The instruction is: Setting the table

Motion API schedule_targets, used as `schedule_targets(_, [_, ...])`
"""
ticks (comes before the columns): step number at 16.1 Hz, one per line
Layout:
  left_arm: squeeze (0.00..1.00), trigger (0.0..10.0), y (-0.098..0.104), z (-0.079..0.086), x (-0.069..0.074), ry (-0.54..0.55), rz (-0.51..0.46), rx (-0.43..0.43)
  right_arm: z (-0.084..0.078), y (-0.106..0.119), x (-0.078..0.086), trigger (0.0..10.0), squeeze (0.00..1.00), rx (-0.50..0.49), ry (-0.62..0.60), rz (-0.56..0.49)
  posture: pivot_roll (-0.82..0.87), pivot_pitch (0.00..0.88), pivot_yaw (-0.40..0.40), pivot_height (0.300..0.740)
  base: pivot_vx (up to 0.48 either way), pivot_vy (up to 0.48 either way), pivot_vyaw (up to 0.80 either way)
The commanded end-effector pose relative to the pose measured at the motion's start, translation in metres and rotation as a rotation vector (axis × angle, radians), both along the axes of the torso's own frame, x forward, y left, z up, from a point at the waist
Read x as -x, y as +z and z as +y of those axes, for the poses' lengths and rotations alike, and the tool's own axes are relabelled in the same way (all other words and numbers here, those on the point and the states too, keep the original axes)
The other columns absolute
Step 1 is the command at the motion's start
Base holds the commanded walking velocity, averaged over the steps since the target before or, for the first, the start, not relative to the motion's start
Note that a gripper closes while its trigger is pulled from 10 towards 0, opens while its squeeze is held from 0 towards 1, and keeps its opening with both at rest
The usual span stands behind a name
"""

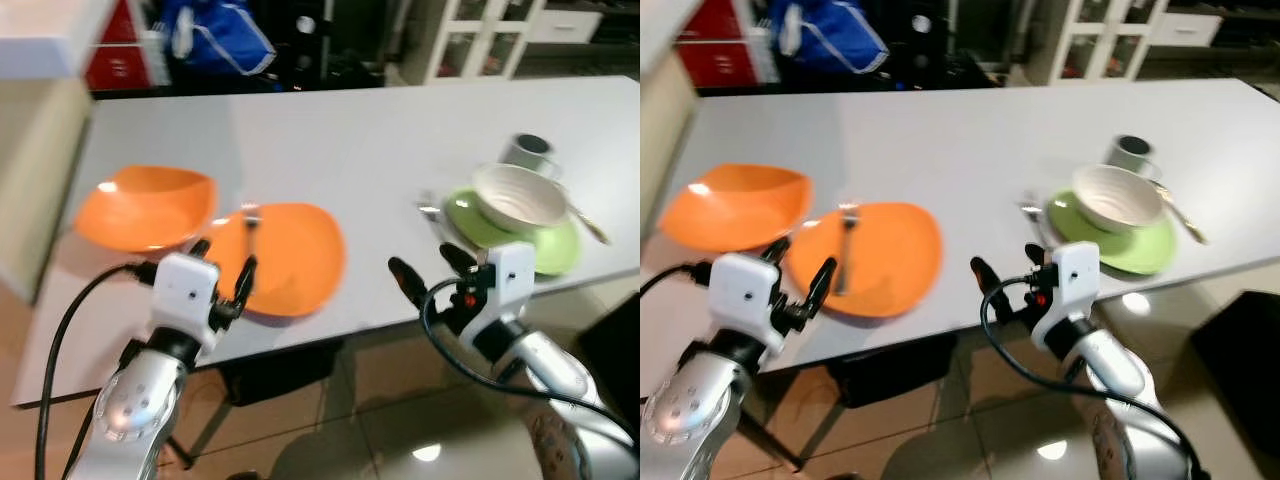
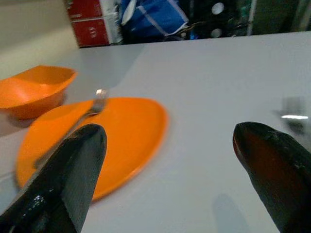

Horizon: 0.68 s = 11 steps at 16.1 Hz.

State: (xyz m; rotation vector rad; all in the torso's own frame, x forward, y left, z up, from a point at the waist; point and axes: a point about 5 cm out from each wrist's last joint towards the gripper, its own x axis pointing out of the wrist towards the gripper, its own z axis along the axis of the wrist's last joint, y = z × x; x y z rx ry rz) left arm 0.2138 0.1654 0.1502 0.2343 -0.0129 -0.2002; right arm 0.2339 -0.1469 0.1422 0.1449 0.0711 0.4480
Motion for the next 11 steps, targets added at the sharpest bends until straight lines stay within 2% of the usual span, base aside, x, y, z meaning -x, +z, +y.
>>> schedule_targets(1, [0.00,10.0,0.0017,0.0006,0.0005,0.006,-0.016,-0.007,-0.0002,-0.0016,0.0010,10.0,0.00,0.000,-0.003,-0.002,0.03,0.000,-0.032,0.740,0.000,0.345,0.00])
schedule_targets(5, [0.00,10.0,-0.0020,-0.0028,-0.0020,-0.018,-0.014,-0.032,0.0000,0.0003,-0.0013,10.0,0.00,-0.016,-0.014,-0.014,0.02,0.000,-0.023,0.740,0.000,0.351,0.00])
schedule_targets(8, [0.00,10.0,0.0037,-0.0034,-0.0048,-0.021,-0.027,-0.028,0.0000,0.0013,-0.0027,10.0,0.00,-0.027,-0.016,-0.025,0.04,0.000,-0.027,0.740,0.000,0.351,0.00])
schedule_targets(11, [0.00,10.0,0.0013,-0.0020,-0.0019,-0.021,-0.018,-0.030,0.0008,-0.0014,-0.0004,10.0,0.00,-0.022,-0.009,-0.022,0.04,0.000,-0.020,0.740,0.000,0.349,0.00])
